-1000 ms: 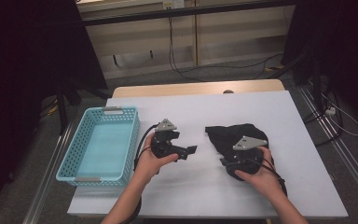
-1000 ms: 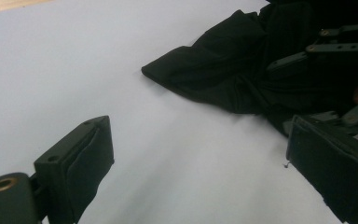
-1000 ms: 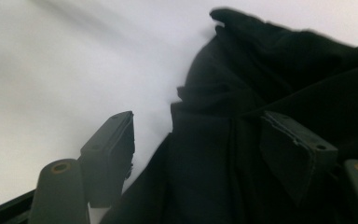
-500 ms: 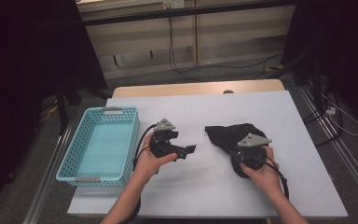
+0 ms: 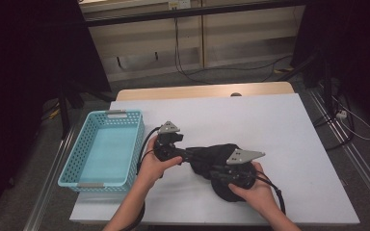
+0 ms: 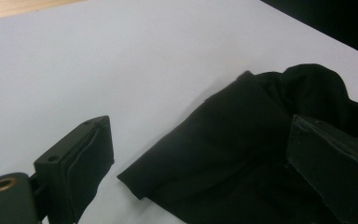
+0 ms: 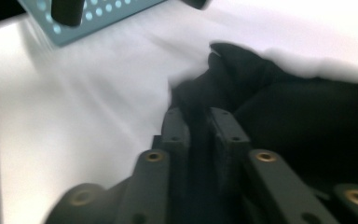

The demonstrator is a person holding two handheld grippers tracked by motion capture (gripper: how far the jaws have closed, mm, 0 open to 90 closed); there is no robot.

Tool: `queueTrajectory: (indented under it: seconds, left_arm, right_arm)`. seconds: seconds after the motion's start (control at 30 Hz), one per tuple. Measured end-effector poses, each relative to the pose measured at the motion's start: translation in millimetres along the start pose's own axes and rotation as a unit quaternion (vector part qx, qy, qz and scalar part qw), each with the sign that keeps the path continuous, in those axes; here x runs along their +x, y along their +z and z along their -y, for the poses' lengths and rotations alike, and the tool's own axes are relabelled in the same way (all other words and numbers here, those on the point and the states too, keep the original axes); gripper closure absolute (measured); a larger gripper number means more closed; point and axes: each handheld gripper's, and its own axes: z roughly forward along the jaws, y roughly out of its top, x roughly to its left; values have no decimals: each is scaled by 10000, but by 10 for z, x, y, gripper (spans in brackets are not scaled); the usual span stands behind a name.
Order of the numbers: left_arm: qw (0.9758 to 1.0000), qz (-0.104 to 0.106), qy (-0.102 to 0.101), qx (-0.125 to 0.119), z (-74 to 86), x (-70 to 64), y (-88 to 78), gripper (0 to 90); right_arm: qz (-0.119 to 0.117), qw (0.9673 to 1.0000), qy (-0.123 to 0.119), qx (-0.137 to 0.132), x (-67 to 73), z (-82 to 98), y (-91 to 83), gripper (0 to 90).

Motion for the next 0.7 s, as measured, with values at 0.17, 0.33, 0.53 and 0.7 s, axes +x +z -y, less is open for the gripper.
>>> queueTrajectory:
  seconds: [0.17,0.33,0.53,0.7]
  left_arm:
    - [10000,-43,-65,-56,7,29,-42,73]
    - [10000,-61,-73,-24,24,45,-36,73]
    - [9999,-80,-129,-38,28,60,-62,72]
    - [9999,-154,-74,14,52,76,-59,72]
  right_arm:
    - [493,9980,-380,-81,-6,-180,-52,524]
    - [920,9940,-586,-26,-81,-260,-26,429]
    - [1246,9866,-950,457,-214,-270,249,519]
    - [1274,9852,-1018,525,-330,-240,221,882]
